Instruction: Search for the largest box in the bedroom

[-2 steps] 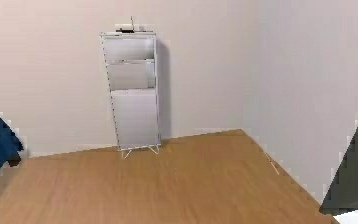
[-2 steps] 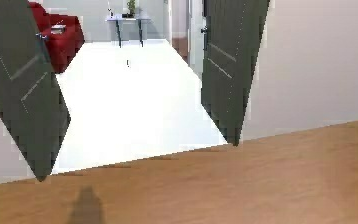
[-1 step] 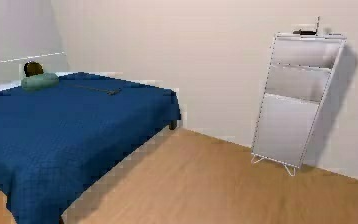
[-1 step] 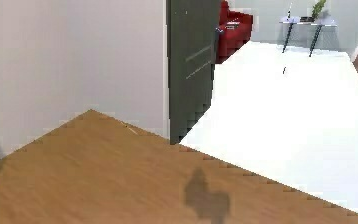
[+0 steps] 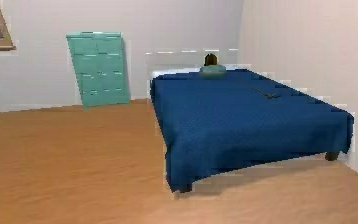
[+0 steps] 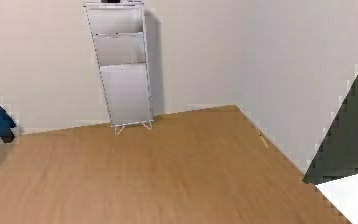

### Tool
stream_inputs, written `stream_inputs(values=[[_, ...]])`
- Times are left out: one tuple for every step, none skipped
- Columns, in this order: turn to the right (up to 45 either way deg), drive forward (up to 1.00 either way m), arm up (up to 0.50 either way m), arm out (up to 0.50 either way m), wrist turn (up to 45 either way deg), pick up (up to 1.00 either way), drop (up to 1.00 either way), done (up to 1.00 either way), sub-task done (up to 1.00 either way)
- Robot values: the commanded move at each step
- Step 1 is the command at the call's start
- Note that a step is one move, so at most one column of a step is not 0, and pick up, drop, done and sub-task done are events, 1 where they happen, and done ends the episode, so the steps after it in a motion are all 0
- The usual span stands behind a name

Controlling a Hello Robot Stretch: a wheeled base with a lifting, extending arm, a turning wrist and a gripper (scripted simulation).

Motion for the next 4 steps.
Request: stream_inputs(values=[[-42.0,0.0,0.0,0.0,0.0,0.0,0.0,0.0,0.0],[0.0,0.6,0.0,0.0,0.0,0.0,0.0,0.0,0.0],[0.0,0.7,0.0,0.0,0.0,0.0,0.0,0.0,0.0],[-45.0,0.0,0.0,0.0,0.0,0.0,0.0,0.0,0.0]])
